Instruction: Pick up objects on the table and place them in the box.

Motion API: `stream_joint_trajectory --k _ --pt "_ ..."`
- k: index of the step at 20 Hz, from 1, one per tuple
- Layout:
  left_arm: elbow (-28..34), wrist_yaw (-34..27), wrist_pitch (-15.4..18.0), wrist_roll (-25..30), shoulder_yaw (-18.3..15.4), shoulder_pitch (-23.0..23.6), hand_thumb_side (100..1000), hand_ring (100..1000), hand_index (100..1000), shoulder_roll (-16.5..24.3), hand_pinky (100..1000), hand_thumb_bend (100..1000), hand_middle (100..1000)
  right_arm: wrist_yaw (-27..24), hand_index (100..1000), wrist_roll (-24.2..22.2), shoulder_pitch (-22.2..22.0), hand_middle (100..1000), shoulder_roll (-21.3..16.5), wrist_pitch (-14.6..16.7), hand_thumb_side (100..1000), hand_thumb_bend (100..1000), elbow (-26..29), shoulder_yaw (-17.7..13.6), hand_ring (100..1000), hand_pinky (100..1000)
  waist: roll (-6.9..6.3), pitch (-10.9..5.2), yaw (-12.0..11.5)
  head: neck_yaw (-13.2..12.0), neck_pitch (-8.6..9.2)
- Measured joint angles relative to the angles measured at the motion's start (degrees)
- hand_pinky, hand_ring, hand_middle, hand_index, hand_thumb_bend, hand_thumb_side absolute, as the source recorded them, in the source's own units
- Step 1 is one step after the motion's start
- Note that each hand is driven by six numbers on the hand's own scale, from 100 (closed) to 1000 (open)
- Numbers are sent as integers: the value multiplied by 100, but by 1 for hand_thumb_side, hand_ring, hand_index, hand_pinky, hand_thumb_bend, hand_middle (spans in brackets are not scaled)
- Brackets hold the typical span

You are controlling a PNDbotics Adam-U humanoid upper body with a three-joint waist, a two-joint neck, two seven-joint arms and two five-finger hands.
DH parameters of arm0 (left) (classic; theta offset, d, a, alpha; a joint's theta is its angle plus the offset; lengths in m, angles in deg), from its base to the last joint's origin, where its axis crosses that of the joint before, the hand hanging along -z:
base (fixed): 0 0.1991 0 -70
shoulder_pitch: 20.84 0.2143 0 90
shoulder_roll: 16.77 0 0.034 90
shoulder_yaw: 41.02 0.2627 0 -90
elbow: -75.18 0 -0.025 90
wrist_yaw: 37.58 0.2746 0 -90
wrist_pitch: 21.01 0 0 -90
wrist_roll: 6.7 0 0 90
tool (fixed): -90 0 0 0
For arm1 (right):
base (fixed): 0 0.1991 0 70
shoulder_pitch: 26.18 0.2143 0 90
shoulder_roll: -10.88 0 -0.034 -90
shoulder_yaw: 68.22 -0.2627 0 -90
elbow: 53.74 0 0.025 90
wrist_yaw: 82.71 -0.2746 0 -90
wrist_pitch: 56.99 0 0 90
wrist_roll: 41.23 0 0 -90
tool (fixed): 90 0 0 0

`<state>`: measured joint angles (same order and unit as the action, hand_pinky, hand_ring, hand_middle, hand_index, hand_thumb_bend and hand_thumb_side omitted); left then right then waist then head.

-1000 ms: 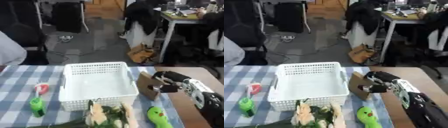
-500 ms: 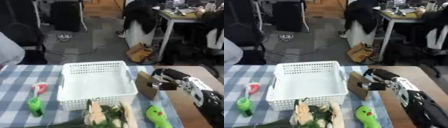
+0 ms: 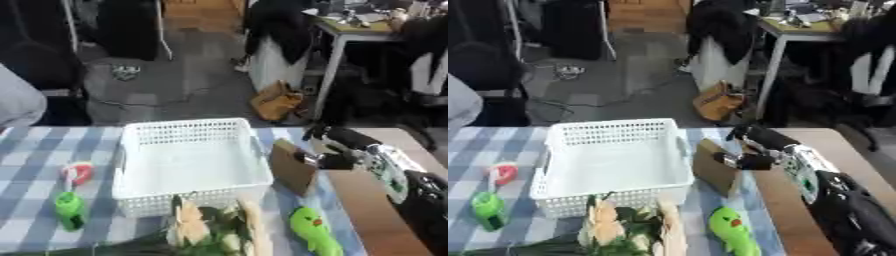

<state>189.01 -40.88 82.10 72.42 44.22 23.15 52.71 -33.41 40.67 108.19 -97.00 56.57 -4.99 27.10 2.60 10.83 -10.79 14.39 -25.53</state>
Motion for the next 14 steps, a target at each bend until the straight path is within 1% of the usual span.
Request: stream_joint_trajectory --k 7,10,14 --pt "0 -1 10 9 0 0 968 804 869 0 667 100 757 290 903 -150 -35 851 -29 -274 1000 557 -77 -8 925 879 0 1 -45 106 1" --pt "0 -17 20 13 0 -3 968 803 868 0 667 100 757 313 903 -255 -76 851 -31 -292 1000 558 -112 -50 925 878 0 3 -71 164 9" --pt "0 -33 41 14 0 -13 968 803 868 -3 668 100 756 302 903 -339 -126 850 -49 -306 1000 569 -141 -109 925 878 1 3 -102 213 103"
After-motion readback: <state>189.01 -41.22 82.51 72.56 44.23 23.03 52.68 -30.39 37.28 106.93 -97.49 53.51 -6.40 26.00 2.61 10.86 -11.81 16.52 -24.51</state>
